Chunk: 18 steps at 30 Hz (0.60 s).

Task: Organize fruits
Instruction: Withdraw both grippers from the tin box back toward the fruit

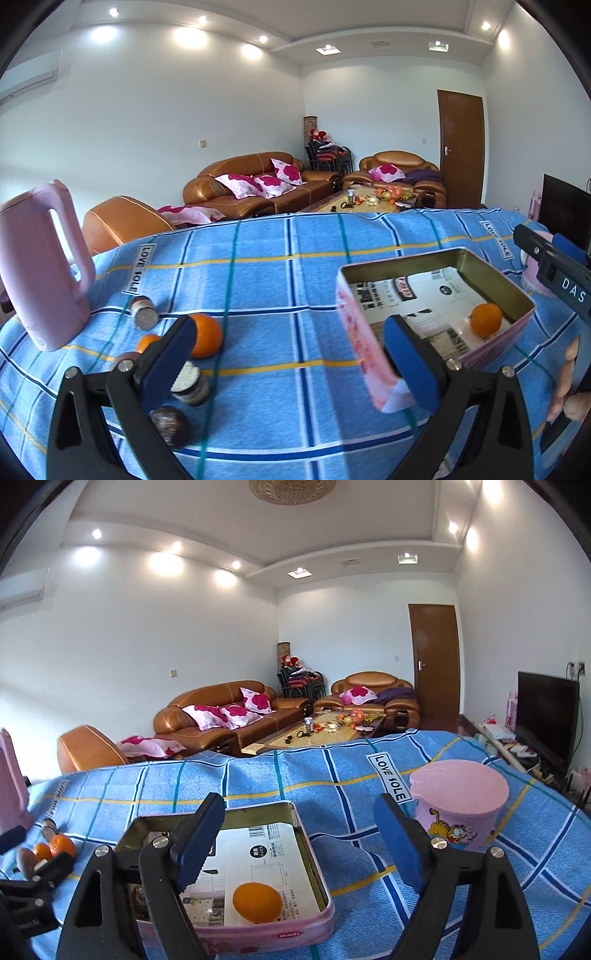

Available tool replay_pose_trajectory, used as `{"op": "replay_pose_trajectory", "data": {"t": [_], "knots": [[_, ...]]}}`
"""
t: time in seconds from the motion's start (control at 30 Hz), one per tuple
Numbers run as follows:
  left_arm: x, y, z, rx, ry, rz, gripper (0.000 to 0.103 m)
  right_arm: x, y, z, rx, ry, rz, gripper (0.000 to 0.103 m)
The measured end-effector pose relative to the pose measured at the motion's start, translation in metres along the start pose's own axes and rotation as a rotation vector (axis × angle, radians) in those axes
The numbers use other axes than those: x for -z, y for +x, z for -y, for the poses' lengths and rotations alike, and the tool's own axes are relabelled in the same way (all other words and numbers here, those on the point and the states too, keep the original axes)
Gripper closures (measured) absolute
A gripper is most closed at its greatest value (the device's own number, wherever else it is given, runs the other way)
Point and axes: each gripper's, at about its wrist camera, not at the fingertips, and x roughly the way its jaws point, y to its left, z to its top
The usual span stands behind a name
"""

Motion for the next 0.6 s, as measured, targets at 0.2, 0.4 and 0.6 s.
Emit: {"op": "replay_pose_trajectory", "data": {"t": [0.2,0.4,0.6], "knots": [[0.004,-0.003,-0.023,-0.026,-0.013,-0.010,0.000,0.006,-0.005,-0.011,-0.031,0.017,-0.056,0.019],[0.008,-0.003,-0.045,-0.041,-0.036,-0.030,0.000,0.013,-0.014,-0.038,-0.103,0.035,-0.100,0.019],[0.012,-0.005,-0.066,-0.067,-0.040,-0.036,0.000,0.019,-0.022,-0.075,-0.166,-0.007,-0.111,0.019]]}}
